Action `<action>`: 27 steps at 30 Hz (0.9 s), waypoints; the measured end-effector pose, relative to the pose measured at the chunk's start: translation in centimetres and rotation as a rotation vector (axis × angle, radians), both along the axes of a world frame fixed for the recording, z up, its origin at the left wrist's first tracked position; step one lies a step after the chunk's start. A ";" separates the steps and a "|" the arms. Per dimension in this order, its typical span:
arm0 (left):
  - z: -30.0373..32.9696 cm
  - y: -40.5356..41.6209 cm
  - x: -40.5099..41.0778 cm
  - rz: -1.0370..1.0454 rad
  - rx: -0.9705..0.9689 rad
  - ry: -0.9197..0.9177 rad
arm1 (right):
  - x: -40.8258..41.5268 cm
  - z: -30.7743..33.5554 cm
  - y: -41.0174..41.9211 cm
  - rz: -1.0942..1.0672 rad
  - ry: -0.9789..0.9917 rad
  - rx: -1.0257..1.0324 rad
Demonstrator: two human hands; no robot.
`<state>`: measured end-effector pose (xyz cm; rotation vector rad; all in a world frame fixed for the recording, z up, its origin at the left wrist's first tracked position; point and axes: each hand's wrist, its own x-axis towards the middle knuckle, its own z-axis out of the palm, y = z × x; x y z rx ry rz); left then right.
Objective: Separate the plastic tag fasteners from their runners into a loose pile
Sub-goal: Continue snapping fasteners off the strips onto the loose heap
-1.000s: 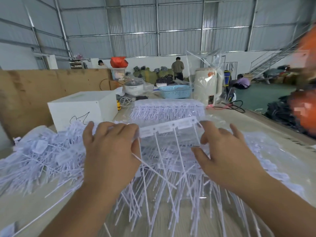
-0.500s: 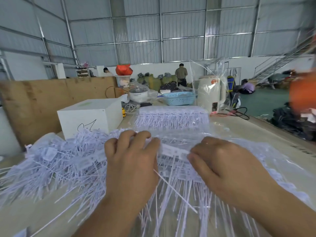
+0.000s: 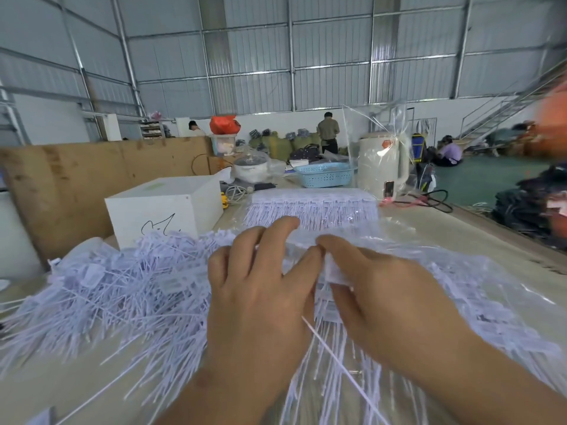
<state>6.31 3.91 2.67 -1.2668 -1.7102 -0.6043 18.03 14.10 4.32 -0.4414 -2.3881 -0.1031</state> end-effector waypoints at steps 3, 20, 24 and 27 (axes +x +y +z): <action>0.1 0.1 -0.6 0.034 -0.006 -0.064 | 0.9 0.6 1.2 0.008 0.152 -0.043; 1.1 -1.1 -3.2 -0.111 0.069 -0.223 | 0.3 0.1 0.9 -0.177 0.000 0.115; 0.5 -0.7 -1.8 -0.267 0.110 -0.135 | -0.7 -1.1 0.1 0.146 -0.025 0.169; 0.3 -0.7 -1.2 -0.379 0.063 -0.145 | -1.1 -0.9 0.2 0.265 0.101 0.130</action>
